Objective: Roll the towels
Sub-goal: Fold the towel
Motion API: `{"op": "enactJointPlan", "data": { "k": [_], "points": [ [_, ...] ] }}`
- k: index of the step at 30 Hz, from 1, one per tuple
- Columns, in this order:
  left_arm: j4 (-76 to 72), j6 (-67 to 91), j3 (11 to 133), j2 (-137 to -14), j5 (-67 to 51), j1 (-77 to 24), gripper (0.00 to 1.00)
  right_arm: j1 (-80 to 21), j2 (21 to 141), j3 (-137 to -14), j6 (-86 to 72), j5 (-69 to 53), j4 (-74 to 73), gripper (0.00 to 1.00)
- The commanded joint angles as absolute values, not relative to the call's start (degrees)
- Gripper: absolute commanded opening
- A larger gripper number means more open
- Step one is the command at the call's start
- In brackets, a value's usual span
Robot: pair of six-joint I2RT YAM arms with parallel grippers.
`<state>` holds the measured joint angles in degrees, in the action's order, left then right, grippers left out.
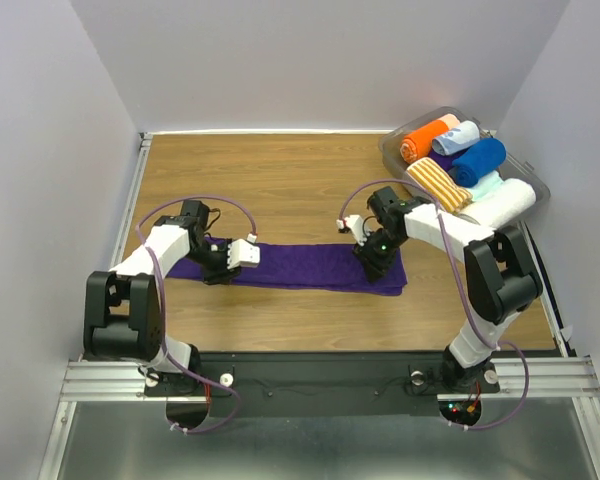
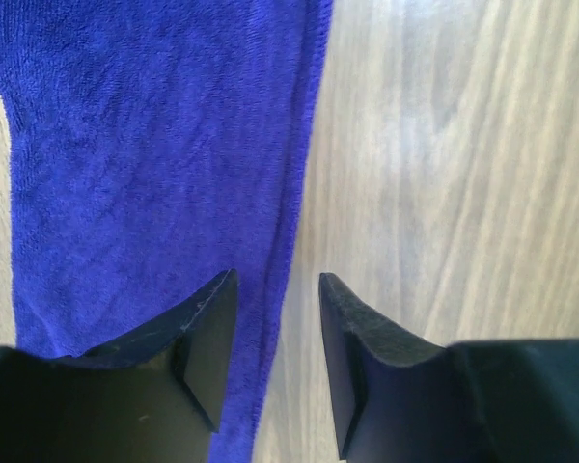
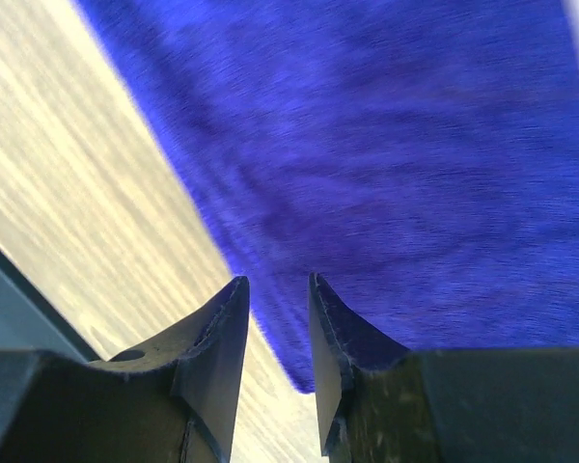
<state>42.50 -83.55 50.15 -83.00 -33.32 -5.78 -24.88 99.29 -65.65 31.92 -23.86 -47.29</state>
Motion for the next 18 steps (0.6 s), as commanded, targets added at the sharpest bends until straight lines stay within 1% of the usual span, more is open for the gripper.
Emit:
{"op": "enactJointPlan", "data": {
  "k": [1,3,7,15,16,18],
  "points": [
    [40.1,-84.6,49.7,-84.9,-31.9,-6.1,0.46,-27.2,95.2,-64.5,33.9,-25.1,-48.2,0.37],
    [39.6,-84.6,49.8,-86.0,-31.5,-6.1,0.42,-28.0,95.4,-64.1,34.0,-24.2,-47.5,0.36],
    [39.0,-85.1,49.8,-87.5,-30.0,-6.1,0.37,-28.8,96.3,-63.5,34.0,-22.9,-45.9,0.37],
    [39.2,-84.9,51.4,-89.0,-29.5,-6.1,0.14,-29.7,97.6,-61.3,35.7,-20.1,-45.4,0.38],
    [39.5,-84.7,51.6,-89.0,-29.9,-6.0,0.06,-29.6,97.8,-61.2,35.7,-20.0,-45.3,0.38],
    [40.3,-85.0,52.4,-89.2,-30.4,-6.0,0.0,-29.6,97.6,-61.2,35.3,-19.8,-44.8,0.35]
  ]
}}
